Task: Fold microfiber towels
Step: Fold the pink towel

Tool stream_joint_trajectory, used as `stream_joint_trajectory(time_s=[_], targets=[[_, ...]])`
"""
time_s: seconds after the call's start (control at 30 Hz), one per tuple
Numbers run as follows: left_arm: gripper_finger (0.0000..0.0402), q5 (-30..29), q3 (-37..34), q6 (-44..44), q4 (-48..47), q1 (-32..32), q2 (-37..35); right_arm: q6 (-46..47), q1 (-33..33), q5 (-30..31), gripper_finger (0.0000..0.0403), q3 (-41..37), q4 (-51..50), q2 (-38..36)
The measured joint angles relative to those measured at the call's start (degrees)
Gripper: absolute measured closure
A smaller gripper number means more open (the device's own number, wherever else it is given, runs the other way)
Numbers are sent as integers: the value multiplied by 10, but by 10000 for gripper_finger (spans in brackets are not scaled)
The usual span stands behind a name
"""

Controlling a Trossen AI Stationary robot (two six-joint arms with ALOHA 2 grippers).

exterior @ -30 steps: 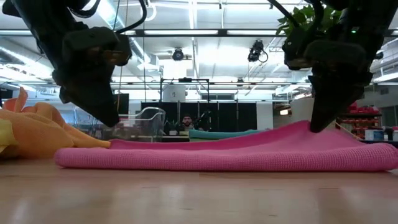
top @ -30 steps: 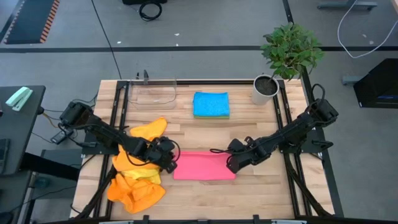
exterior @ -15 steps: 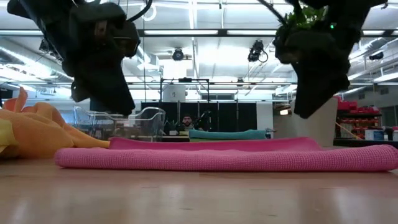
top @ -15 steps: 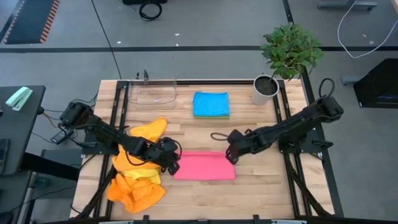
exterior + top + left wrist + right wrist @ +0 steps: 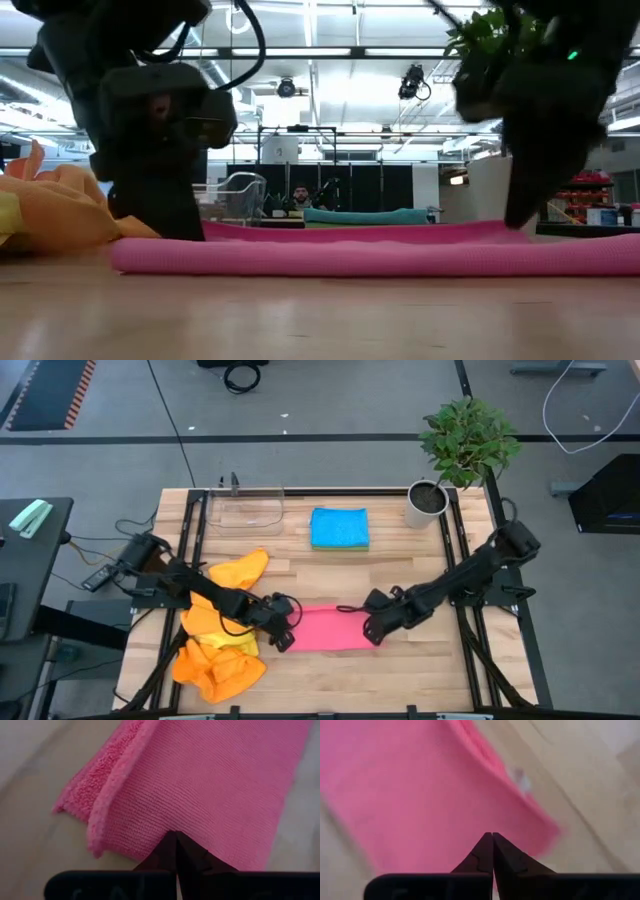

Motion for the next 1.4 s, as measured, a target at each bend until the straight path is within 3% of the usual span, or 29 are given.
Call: stream_joint_trajectory(time_s=[0.37, 0.5, 0.63, 0.77, 0.87, 0.97, 1.13, 1.27, 1.4], targets=[[392, 37, -3, -100, 64, -33, 7, -206, -123, 12, 399, 3, 78, 71], [383, 46, -3, -80, 160, -38, 6, -318, -180, 10, 400, 2, 110, 49], [395, 38, -2, -9, 199, -17, -23, -381, -223, -18, 400, 30, 92, -20], [392, 9, -2, 33, 162, 10, -41, -319, -208, -82, 400, 27, 32, -97], [396, 8, -3, 49, 136, 26, -29, -219, -157, -88, 400, -11, 6, -131], [394, 12, -3, 71, 110, 41, -13, -129, -99, -63, 400, -69, 57, -131], [396, 31, -3, 100, 78, 73, 1, -12, -61, -32, 400, -139, 146, -100], [393, 60, -2, 109, 52, 90, 8, 3, -54, -6, 400, -168, 155, -96], [397, 97, -1, 85, 66, 77, 16, -49, -85, 16, 400, -186, 160, -97]])
